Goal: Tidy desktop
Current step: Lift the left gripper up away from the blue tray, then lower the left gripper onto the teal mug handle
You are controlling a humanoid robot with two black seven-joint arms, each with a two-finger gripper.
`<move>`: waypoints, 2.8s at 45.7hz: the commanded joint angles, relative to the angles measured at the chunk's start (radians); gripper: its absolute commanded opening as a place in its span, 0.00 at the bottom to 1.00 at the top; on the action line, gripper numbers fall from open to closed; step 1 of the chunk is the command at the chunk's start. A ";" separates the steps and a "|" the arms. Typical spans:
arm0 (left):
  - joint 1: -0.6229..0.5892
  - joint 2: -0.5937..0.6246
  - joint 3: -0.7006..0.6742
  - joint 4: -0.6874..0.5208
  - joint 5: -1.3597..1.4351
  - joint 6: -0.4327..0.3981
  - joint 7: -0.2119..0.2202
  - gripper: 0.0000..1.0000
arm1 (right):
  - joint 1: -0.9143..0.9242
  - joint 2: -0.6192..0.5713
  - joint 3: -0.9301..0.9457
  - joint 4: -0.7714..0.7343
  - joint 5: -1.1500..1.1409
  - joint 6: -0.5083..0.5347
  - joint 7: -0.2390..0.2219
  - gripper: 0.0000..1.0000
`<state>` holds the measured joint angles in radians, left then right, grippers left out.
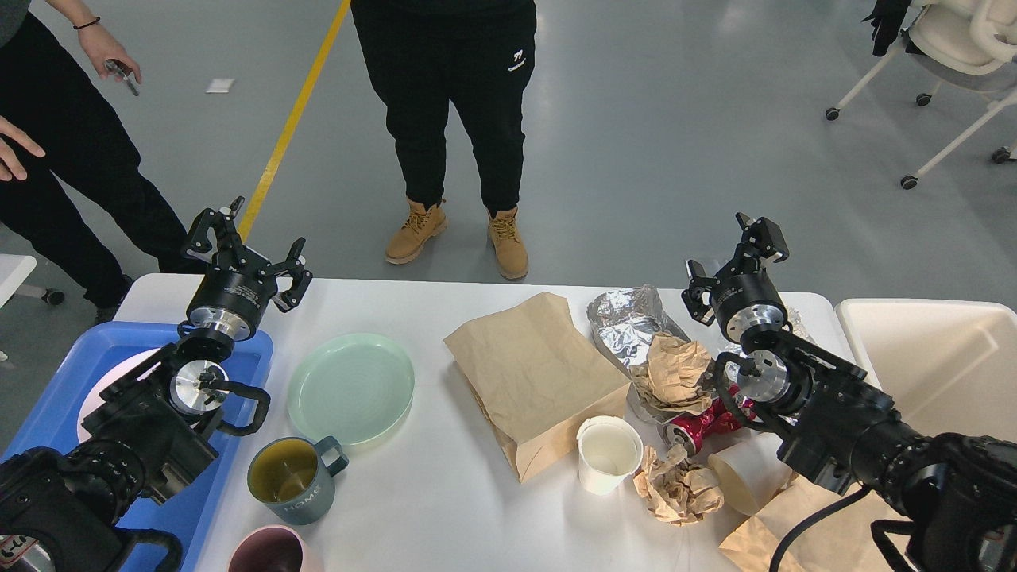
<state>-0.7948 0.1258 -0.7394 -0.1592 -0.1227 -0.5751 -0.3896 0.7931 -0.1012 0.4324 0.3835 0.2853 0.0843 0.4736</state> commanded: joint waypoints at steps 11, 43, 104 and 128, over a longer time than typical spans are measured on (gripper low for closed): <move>-0.009 -0.002 -0.005 0.000 0.000 0.004 0.003 0.96 | 0.000 0.000 0.000 0.000 0.000 0.000 0.000 1.00; -0.040 -0.002 0.005 -0.020 0.002 0.035 0.081 0.96 | 0.000 0.000 0.000 0.000 0.000 0.000 0.000 1.00; -0.538 0.179 1.724 -0.034 0.040 -0.095 0.244 0.96 | 0.000 0.000 0.000 0.000 0.000 0.000 -0.001 1.00; -0.874 0.048 2.132 -0.489 0.041 -0.385 0.390 0.96 | 0.000 0.000 0.000 0.000 0.000 0.000 -0.001 1.00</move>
<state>-1.5668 0.2125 1.2941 -0.4795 -0.0803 -0.9601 0.0032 0.7931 -0.1012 0.4325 0.3835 0.2852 0.0843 0.4738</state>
